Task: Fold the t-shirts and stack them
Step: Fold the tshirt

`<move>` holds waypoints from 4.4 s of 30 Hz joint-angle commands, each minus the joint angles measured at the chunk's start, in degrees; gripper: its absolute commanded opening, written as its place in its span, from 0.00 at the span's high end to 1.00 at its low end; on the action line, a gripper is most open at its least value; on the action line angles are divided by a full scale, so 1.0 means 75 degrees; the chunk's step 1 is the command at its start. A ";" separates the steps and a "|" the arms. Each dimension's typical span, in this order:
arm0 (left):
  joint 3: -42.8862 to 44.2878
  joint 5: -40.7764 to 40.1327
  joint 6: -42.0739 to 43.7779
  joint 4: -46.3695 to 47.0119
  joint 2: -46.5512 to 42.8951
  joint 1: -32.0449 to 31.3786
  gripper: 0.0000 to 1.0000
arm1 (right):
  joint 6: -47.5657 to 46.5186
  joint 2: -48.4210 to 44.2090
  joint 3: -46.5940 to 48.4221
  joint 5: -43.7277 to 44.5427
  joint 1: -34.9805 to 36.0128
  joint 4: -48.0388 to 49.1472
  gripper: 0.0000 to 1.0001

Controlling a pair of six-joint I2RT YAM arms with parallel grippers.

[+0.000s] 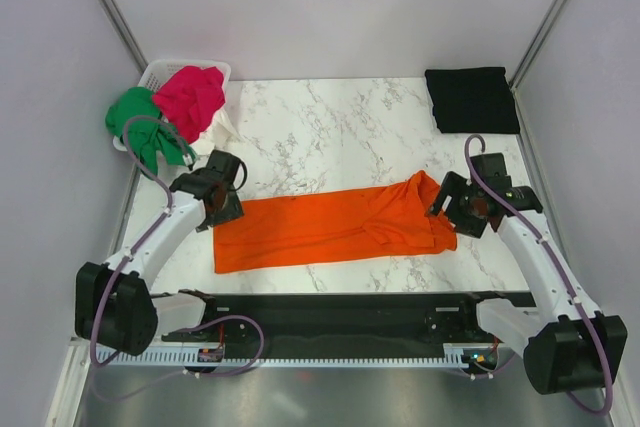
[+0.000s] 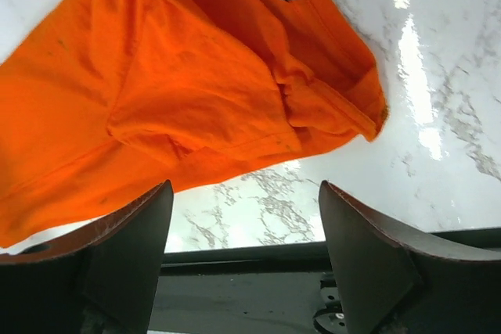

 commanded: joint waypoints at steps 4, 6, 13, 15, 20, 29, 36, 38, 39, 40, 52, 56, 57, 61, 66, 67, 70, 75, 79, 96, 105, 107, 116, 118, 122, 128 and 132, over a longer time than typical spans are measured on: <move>0.0801 0.0386 0.0239 0.0400 0.0574 -0.0109 0.32 | 0.0238 0.0629 0.0168 -0.1473 0.0250 0.1286 0.21; 0.0988 0.0725 0.0460 0.0612 0.1101 -0.0297 0.33 | 0.0391 0.0982 0.0273 -0.1499 0.0800 0.1709 0.21; 0.1563 0.1335 0.0930 0.0695 0.3211 -0.0660 0.35 | 0.0989 0.3019 0.0519 -0.0482 0.1529 0.2227 0.17; 0.1540 0.1277 0.1001 0.0590 0.3504 -0.0649 0.36 | 0.1072 0.3361 0.0473 -0.0151 0.1214 0.2401 0.16; 0.1329 0.1521 0.0989 0.0543 0.3634 -0.0649 0.36 | 0.0815 0.5070 0.1393 -0.0268 0.0615 0.2625 0.16; 0.1130 0.2857 0.1095 0.0531 0.3658 -0.0672 0.40 | 0.0662 0.8633 0.6116 -0.0163 0.0626 0.2087 0.17; 0.0627 0.5609 0.0453 0.1408 0.3388 -0.0999 0.40 | 0.0614 1.2005 1.0101 -0.0899 0.0919 0.2133 0.16; 0.0591 0.6361 0.0170 0.1841 0.3505 -0.1442 0.40 | 0.0883 1.2513 1.1180 -0.1227 0.1048 0.2168 0.15; 0.0660 0.6502 -0.0086 0.1960 0.3702 -0.1631 0.40 | 0.1012 1.2712 1.1415 -0.1368 0.1106 0.2435 0.15; 0.0696 0.6794 -0.0216 0.2077 0.3797 -0.1830 0.40 | 0.1129 1.2946 1.1615 -0.1486 0.1211 0.2693 0.14; 0.1880 0.7360 -0.1472 0.3367 0.5134 -0.3625 0.41 | 0.2162 1.3547 1.2191 -0.1980 0.1611 0.5508 0.12; 0.1997 0.7312 -0.1448 0.3239 0.4796 -0.3637 0.41 | 0.2080 1.3172 1.1654 -0.2166 0.1634 0.5602 0.12; 0.2008 0.7254 -0.1448 0.3157 0.4713 -0.3649 0.41 | 0.2022 1.2904 1.1501 -0.2167 0.1623 0.5625 0.12; 0.2102 0.6635 -0.1331 0.2607 0.4023 -0.3707 0.42 | 0.1717 1.2095 1.0915 -0.2026 0.1553 0.5602 0.11; 0.1939 0.5474 -0.1249 0.1669 0.2432 -0.3743 0.44 | 0.1705 1.0937 1.0611 -0.2424 0.1260 0.5473 0.07; 0.1869 0.5182 -0.1272 0.1598 0.2172 -0.3743 0.43 | 0.1681 1.0701 1.0481 -0.2494 0.1155 0.5473 0.07; 0.1412 0.4853 -0.1436 0.1446 0.1365 -0.3743 0.43 | 0.1529 0.9624 0.9676 -0.2705 0.0932 0.5450 0.06; 0.0358 0.4676 -0.1834 0.1305 0.0483 -0.3778 0.44 | 0.1097 0.6625 0.6389 -0.2157 0.0744 0.5123 0.10; -0.0543 0.4441 -0.2408 0.1398 -0.0103 -0.3918 0.44 | 0.0556 0.4398 0.3782 -0.1183 0.0861 0.4174 0.12; -0.1847 0.4535 -0.3850 0.3565 0.0458 -0.5102 0.39 | 0.1939 -0.1126 -0.3334 -0.0947 0.2653 0.2180 0.22; -0.1847 0.4277 -0.4015 0.3871 0.0914 -0.5313 0.40 | 0.1951 -0.0564 -0.3794 -0.1077 0.3286 0.2519 0.36; -0.1823 0.4300 -0.4015 0.3964 0.1125 -0.5313 0.41 | 0.1881 -0.0307 -0.3758 -0.1065 0.3322 0.2613 0.42; -0.1800 0.4699 -0.4026 0.4609 0.1899 -0.5360 0.47 | 0.1623 0.0128 -0.3618 -0.1054 0.3486 0.2778 0.68; -0.1788 0.4699 -0.4026 0.4679 0.1981 -0.5371 0.50 | 0.1588 0.0163 -0.3606 -0.1053 0.3486 0.2824 0.73; -0.1718 0.4699 -0.4038 0.4715 0.2099 -0.5360 0.64 | 0.1482 0.0210 -0.3582 -0.1077 0.3486 0.2836 0.90; -0.1612 0.4710 -0.4038 0.4703 0.1972 -0.5372 0.98 | 0.1283 0.0058 -0.3431 -0.1252 0.3486 0.2567 1.00; -0.1799 0.4850 -0.4295 0.4586 0.1280 -0.5430 0.98 | 0.1551 -0.0468 -0.3220 -0.1324 0.3497 0.2006 1.00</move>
